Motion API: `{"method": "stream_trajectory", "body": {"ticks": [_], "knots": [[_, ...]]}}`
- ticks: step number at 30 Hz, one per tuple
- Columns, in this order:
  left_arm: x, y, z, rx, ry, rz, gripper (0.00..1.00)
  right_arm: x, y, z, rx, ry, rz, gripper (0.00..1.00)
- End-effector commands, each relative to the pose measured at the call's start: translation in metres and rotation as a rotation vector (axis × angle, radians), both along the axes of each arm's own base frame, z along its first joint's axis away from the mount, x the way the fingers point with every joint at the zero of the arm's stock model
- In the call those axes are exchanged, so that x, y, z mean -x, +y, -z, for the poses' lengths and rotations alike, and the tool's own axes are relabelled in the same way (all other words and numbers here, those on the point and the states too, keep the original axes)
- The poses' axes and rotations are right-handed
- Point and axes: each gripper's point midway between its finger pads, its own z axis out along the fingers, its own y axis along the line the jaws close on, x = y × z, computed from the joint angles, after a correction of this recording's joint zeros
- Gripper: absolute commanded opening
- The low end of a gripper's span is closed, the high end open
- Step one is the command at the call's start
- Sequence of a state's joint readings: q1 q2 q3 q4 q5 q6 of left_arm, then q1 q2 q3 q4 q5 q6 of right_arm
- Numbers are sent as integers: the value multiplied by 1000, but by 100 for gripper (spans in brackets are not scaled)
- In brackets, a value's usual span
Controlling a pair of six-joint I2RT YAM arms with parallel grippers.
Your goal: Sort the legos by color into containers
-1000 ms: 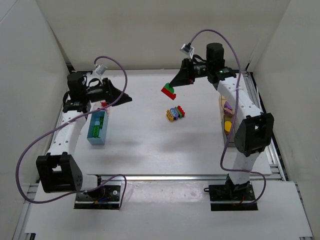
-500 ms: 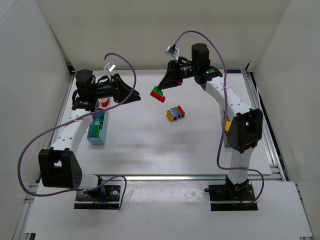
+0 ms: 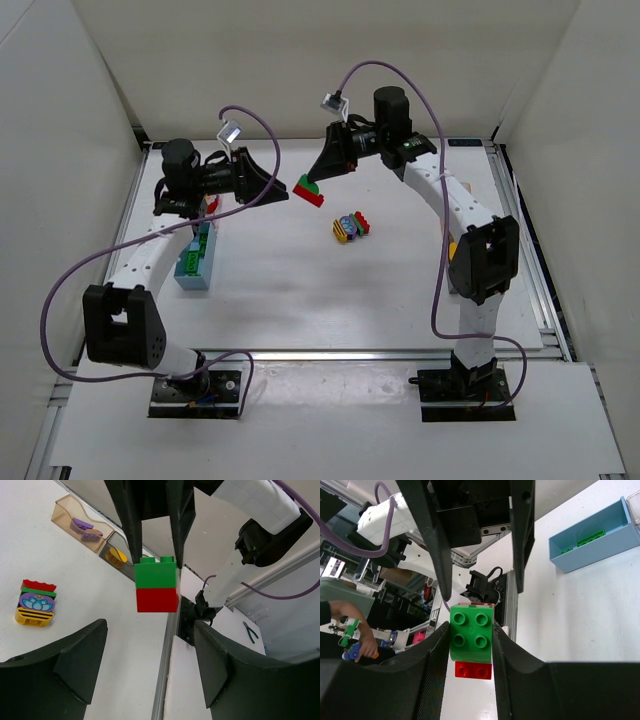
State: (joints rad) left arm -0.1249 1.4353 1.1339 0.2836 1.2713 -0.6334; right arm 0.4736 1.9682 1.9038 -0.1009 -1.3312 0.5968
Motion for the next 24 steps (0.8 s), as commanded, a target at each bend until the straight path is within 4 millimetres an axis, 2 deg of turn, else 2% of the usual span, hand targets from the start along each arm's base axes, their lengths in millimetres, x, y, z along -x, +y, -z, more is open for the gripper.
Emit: {"method": "stream_trajectory", "body": {"ticks": [1,8,17,20,21,24], "knots": [[-4,-4,-9,7,-46,9,81,10,3,-24,-47,-84,-31,0],[-8,-14,-9,13,-46,40,81,13,9,-23,-47,-84,-44,0],[-4,-21,-13,19,-66,80,79,10,13,-19,-45,-83,-44,0],[-2,-23,-13,20,-65,90,70,8,14,-18,-45,-84,-42,0],[-2,-23,-13,20,-63,91,58,7,15,-18,-45,-87,-41,0],[0,-24,-14,19,-60,97,39,6,16,-17,-45,-89,-40,0]]}}
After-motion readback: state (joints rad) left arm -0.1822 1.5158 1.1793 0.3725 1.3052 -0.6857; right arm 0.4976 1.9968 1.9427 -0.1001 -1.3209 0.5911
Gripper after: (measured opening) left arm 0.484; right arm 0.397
